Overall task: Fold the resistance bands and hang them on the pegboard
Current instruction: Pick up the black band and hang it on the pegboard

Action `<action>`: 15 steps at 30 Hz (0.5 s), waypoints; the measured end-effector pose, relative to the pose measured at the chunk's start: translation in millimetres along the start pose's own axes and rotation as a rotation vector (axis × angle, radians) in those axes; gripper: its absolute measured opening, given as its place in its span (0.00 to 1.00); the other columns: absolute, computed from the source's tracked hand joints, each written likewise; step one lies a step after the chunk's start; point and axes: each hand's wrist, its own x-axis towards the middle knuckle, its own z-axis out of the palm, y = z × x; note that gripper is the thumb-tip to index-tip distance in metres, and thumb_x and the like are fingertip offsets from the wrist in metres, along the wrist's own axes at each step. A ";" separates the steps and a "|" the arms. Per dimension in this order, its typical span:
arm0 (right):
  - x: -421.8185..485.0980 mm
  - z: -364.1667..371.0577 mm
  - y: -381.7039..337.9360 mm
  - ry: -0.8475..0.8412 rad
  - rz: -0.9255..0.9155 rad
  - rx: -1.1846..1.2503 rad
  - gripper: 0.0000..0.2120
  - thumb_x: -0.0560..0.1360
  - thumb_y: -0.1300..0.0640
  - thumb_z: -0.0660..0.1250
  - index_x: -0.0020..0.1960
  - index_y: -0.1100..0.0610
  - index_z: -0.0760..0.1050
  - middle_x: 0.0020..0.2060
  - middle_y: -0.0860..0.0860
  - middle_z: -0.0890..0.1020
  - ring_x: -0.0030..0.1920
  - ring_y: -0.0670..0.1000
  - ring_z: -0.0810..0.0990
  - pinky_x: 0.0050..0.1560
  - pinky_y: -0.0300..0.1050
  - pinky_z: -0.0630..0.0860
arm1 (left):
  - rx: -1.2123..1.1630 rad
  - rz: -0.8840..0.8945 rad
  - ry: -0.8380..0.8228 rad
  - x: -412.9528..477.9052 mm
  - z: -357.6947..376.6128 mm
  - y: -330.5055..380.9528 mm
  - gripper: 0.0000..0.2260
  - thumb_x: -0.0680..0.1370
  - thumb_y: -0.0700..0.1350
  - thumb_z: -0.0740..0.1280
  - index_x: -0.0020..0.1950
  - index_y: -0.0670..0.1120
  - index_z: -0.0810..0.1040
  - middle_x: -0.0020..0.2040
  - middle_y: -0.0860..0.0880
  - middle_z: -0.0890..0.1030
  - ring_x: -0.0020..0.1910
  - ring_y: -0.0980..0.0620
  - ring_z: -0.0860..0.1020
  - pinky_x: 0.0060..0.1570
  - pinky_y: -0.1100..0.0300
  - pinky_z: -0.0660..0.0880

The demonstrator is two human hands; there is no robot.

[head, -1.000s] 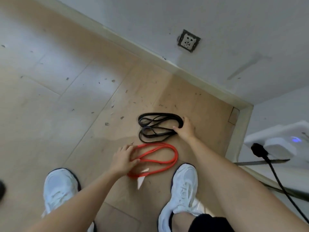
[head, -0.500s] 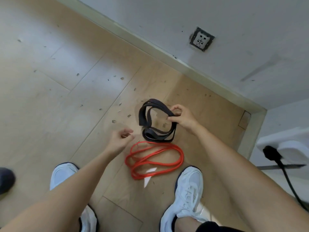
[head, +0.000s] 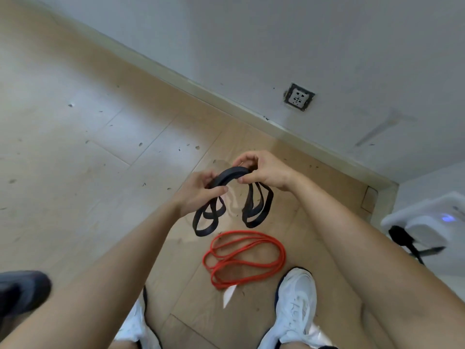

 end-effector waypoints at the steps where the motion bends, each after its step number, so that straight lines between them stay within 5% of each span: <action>1: -2.9 -4.2 -5.7 0.002 -0.006 -0.016 0.16 0.72 0.66 0.76 0.57 0.56 0.80 0.41 0.50 0.86 0.43 0.46 0.84 0.48 0.35 0.78 | -0.014 0.022 0.003 -0.4 -3.0 11.9 0.04 0.77 0.40 0.74 0.50 0.42 0.81 0.43 0.38 0.83 0.39 0.49 0.81 0.46 0.54 0.78; 5: -17.6 -15.8 -28.0 0.004 -0.011 -0.084 0.13 0.71 0.64 0.76 0.54 0.57 0.82 0.47 0.61 0.84 0.44 0.50 0.82 0.54 0.48 0.80 | 0.002 0.097 0.007 -0.7 -14.2 59.9 0.06 0.76 0.43 0.74 0.50 0.42 0.81 0.39 0.41 0.82 0.39 0.48 0.80 0.45 0.52 0.76; 8: -30.5 -19.4 -44.5 0.042 -0.006 -0.078 0.08 0.71 0.68 0.75 0.49 0.60 0.81 0.43 0.54 0.84 0.44 0.47 0.82 0.53 0.44 0.80 | 0.035 0.172 0.015 -5.6 -19.9 97.2 0.09 0.75 0.48 0.74 0.50 0.44 0.81 0.38 0.49 0.81 0.38 0.51 0.80 0.45 0.54 0.75; 10: -40.0 -22.0 -54.4 0.067 -0.003 -0.086 0.07 0.72 0.67 0.75 0.49 0.61 0.81 0.43 0.50 0.85 0.45 0.46 0.82 0.53 0.41 0.78 | 0.000 0.229 0.040 -11.9 -27.7 124.3 0.06 0.78 0.43 0.73 0.51 0.42 0.81 0.38 0.49 0.81 0.40 0.53 0.80 0.45 0.59 0.76; 15: -61.4 -40.9 -83.7 0.197 -0.062 0.045 0.08 0.73 0.63 0.77 0.51 0.59 0.83 0.48 0.55 0.87 0.51 0.50 0.85 0.66 0.54 0.77 | -0.072 0.312 0.117 -25.3 -55.0 184.8 0.07 0.80 0.42 0.71 0.54 0.39 0.82 0.41 0.46 0.81 0.42 0.49 0.80 0.51 0.53 0.78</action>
